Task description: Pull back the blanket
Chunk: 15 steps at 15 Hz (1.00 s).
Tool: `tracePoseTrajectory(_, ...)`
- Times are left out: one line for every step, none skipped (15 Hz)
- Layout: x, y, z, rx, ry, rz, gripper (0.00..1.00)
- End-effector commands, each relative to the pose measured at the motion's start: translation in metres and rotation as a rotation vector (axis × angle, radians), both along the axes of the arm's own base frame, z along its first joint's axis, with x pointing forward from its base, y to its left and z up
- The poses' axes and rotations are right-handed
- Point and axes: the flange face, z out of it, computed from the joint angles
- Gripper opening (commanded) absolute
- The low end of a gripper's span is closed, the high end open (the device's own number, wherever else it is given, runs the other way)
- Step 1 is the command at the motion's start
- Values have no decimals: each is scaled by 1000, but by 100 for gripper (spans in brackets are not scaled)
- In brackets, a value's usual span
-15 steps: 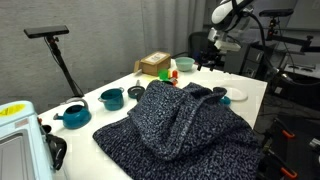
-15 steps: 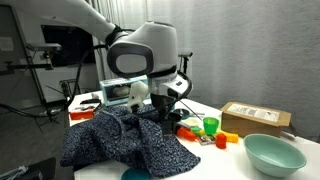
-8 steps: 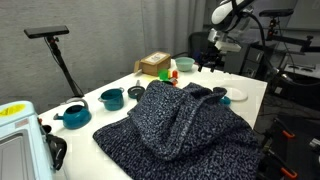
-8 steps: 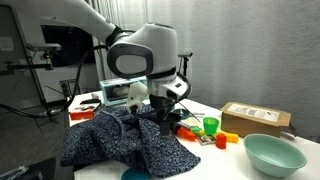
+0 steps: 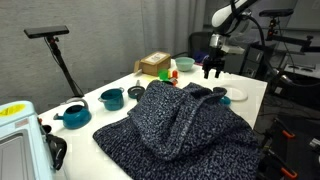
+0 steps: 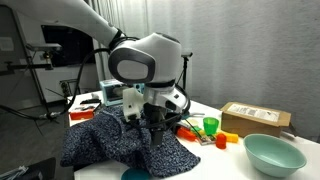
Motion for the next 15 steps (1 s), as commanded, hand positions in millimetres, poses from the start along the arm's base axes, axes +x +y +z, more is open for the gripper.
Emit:
tracePoseTrajectory(-4,-10,-20,69,-25,88,100)
tracePoseTrajectory(-6,-9,-30,97,-21,102,100)
tracePoseTrajectory(-8,-10,-36,122,-11,111,100)
tracePoseTrajectory(-9,-9,-43,140,-4,119,100)
tracePoseTrajectory(-11,-7,-49,161,5,128,100)
tracePoseTrajectory(-14,-4,-55,181,20,138,100)
tracePoseTrajectory(-16,-2,-60,198,36,147,100)
tracePoseTrajectory(-18,0,-64,219,46,151,100)
tracePoseTrajectory(-20,1,-67,231,57,151,100)
tracePoseTrajectory(-22,3,-70,238,66,150,75)
tracePoseTrajectory(-23,4,-72,241,73,147,74)
tracePoseTrajectory(-25,5,-72,232,71,141,65)
tracePoseTrajectory(-25,10,-74,217,63,141,58)
tracePoseTrajectory(-26,13,-72,205,55,145,49)
tracePoseTrajectory(-27,16,-71,195,46,148,42)
